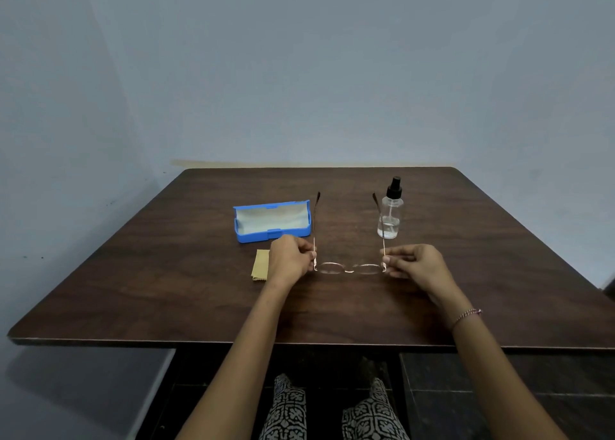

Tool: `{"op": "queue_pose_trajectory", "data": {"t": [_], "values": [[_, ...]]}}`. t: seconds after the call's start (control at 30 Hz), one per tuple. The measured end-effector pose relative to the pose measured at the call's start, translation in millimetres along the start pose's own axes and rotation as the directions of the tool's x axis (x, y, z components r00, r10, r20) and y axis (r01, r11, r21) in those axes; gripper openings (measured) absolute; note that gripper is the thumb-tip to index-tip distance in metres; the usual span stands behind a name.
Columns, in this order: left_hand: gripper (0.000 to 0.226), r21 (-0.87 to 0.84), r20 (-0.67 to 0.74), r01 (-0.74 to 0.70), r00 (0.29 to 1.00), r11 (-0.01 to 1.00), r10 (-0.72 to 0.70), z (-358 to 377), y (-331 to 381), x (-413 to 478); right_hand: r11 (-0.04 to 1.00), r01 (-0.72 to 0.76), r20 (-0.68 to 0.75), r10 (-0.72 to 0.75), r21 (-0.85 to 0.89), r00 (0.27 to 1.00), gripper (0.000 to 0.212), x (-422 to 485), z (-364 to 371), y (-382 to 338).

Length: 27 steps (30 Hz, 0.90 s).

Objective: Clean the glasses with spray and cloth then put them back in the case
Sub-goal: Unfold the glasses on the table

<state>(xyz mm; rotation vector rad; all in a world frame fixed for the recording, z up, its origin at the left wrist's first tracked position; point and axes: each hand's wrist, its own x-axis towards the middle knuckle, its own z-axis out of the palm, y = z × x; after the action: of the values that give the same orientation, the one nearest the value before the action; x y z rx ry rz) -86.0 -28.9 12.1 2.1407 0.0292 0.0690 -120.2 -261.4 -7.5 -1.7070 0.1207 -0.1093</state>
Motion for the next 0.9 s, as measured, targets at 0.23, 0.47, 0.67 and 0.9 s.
{"op": "queue_pose_trajectory", "data": {"t": [0.23,0.47,0.67,0.9], "values": [[0.012,0.058,0.066,0.057,0.996,0.997,-0.061,1.0,3.5,1.7,0.994,-0.098,0.018,0.099,-0.052,0.995,0.020,-0.4,1.6,-6.0],[0.018,0.080,0.096,0.105,0.989,0.991,-0.113,4.7,8.0,7.1,0.975,-0.155,-0.010,0.155,-0.159,0.988,0.020,6.9,0.6,-12.8],[0.019,0.060,0.099,0.161,0.981,0.985,-0.166,6.0,11.4,10.9,0.969,-0.182,-0.019,0.181,-0.165,0.983,0.019,12.8,0.4,-10.7],[0.019,0.022,0.092,0.182,0.979,0.983,-0.183,6.3,10.9,11.2,0.967,-0.182,-0.058,0.174,-0.179,0.983,0.016,21.4,-0.7,-4.1]]}}
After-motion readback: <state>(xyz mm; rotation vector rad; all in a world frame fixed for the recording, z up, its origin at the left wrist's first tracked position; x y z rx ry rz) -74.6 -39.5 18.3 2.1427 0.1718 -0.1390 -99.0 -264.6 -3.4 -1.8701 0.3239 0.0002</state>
